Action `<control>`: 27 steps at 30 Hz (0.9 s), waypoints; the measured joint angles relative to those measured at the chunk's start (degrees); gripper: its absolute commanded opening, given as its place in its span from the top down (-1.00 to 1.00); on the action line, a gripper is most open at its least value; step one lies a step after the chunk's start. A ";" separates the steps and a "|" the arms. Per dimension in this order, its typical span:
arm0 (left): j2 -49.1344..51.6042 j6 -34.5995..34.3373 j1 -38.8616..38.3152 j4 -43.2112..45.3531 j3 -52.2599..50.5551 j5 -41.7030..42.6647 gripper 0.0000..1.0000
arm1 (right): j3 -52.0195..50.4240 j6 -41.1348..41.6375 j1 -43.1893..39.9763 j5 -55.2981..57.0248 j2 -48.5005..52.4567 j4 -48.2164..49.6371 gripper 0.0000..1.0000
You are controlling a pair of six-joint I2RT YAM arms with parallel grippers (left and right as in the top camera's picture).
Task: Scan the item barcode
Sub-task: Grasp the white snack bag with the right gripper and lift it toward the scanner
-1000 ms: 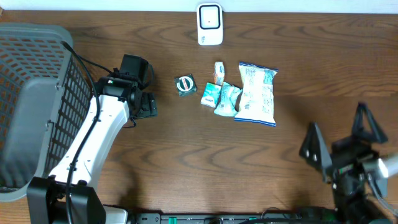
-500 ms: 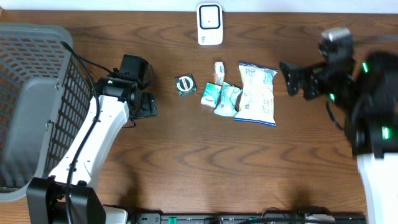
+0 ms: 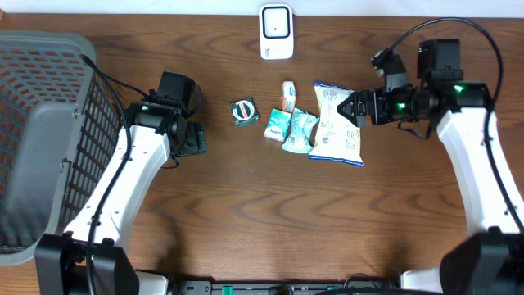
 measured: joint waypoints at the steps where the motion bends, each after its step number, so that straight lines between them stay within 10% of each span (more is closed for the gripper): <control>1: 0.00 0.02 0.00 0.00 0.00 0.00 -0.96 | 0.00 0.00 0.00 0.13 0.92 0.44 -0.99; 27: 0.00 0.00 0.00 0.00 0.00 0.00 -0.96 | 0.04 -0.31 -10.36 -18.05 25.35 6.36 -0.98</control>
